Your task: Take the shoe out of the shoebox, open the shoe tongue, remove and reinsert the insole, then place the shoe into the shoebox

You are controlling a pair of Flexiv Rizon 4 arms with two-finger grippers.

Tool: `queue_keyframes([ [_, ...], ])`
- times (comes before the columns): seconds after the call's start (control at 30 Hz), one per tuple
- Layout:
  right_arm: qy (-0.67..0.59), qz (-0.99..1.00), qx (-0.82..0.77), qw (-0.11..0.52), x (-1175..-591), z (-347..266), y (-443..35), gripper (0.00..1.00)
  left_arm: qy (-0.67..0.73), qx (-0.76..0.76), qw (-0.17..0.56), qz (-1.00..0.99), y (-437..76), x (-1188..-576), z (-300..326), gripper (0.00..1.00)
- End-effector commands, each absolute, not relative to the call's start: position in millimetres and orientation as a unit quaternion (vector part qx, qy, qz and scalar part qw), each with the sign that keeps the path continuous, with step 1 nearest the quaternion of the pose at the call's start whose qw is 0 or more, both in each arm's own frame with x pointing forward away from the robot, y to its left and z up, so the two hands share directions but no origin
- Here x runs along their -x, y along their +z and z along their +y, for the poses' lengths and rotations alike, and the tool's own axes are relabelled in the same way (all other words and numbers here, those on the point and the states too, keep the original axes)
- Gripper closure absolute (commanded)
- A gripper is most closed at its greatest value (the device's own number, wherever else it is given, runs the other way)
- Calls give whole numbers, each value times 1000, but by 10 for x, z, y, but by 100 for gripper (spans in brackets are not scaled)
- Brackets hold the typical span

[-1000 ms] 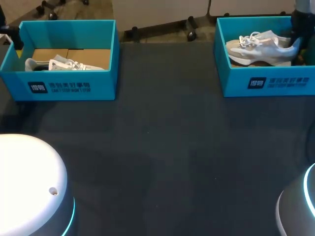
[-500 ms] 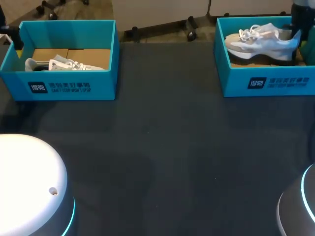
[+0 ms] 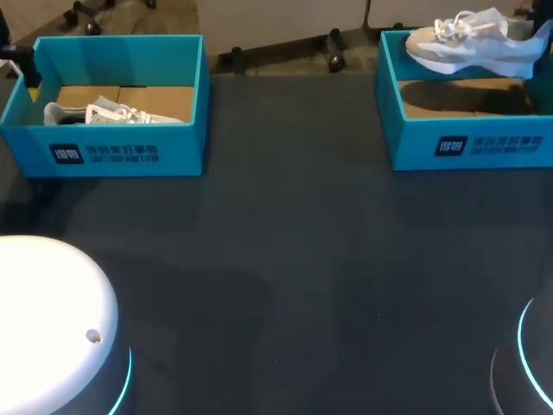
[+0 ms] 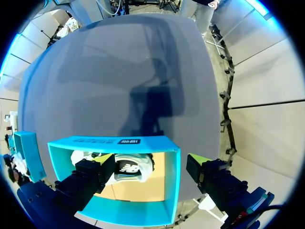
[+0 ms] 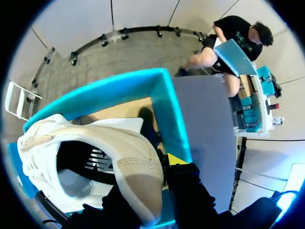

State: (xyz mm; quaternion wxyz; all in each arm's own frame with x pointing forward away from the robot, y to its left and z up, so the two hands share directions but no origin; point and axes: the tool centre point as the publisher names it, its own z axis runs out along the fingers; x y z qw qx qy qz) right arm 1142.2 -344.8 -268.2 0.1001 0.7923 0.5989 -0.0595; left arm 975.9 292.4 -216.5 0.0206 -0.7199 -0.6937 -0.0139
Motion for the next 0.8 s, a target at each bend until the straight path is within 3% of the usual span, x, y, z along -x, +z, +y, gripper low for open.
queue_keyframes([
  [0.03,-48,600,-790,118,-11227,-3381,-2187,100,-15,720,21,-693,-2162,-9758,2925,0],
  [0.8,-18,598,-791,131,-10350,-2717,-989,100,-15,720,21,-693,-2162,-9758,2925,0],
])
